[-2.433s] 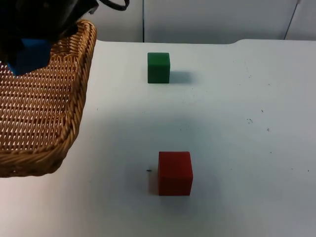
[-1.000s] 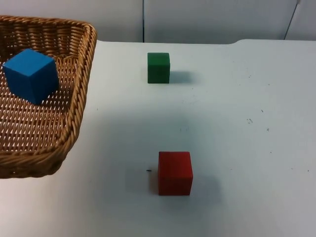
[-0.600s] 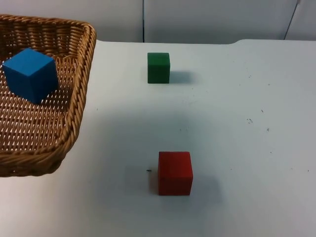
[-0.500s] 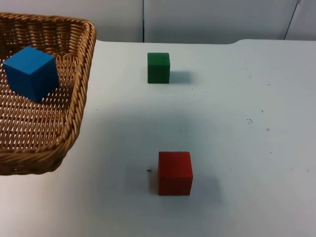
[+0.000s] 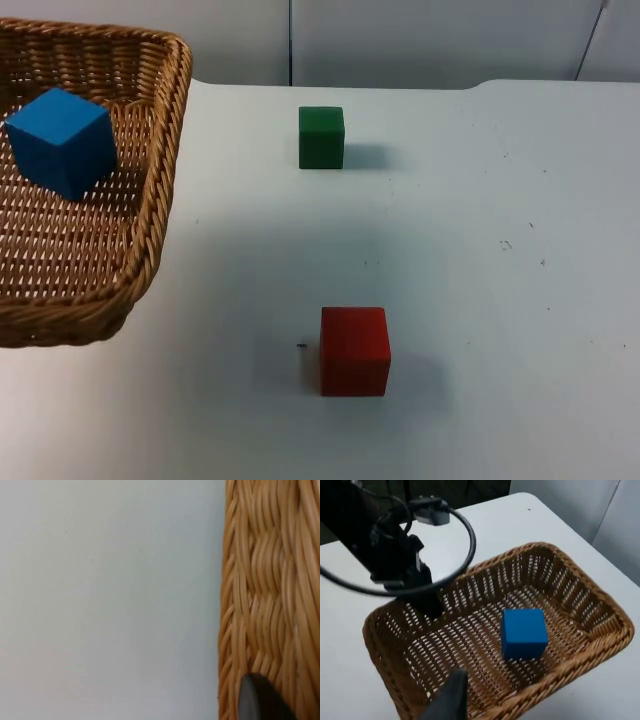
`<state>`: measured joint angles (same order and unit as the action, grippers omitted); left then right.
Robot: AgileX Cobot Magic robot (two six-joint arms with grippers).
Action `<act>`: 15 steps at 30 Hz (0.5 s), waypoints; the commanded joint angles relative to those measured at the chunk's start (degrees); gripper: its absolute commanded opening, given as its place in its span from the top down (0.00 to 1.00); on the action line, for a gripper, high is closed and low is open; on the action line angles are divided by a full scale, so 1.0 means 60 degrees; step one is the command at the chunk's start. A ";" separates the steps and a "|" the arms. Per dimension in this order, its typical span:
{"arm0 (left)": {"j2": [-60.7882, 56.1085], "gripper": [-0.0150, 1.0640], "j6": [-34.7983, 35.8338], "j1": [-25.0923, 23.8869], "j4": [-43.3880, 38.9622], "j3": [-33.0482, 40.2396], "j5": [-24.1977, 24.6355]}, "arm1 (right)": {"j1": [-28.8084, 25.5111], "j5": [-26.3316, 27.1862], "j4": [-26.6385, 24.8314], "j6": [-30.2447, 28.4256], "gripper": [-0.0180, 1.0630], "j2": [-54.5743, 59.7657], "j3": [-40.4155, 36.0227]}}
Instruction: Pick up the basket with the left hand and place the blue cube into the basket with the right hand.
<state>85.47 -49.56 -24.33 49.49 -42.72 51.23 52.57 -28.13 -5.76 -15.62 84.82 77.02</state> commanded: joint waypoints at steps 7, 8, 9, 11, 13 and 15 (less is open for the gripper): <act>0.0044 0.99 -0.0131 0.0024 0.0442 0.0015 -0.0225 | 0.0036 0.1742 -0.0370 0.0032 0.01 -0.2162 -0.3698; 0.0117 0.99 -0.0145 0.0024 0.0442 0.0015 -0.0252 | 0.0075 0.1820 -0.0391 0.0032 0.01 -0.2503 -0.4112; 0.0209 0.99 -0.0176 0.0024 0.0442 0.0015 -0.0249 | 0.0100 0.1918 -0.0391 0.0032 0.01 -0.2869 -0.4504; 0.0371 0.99 -0.0172 0.0024 0.0462 0.0015 -0.0291 | 0.0100 0.2048 -0.0391 0.0032 0.01 -0.3265 -0.4887; 0.0665 0.99 -0.0273 0.0024 0.0629 0.0015 -0.0323 | 0.0100 0.2289 -0.0559 0.0032 0.01 -0.4029 -0.5530; 0.1063 0.99 -0.0490 0.0024 0.0765 -0.0025 -0.0319 | 0.0100 0.2368 -0.0559 0.0032 0.01 -0.4832 -0.6077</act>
<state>90.69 -51.37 -24.33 50.88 -42.72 48.94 52.87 -15.69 -8.69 -15.52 59.43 43.06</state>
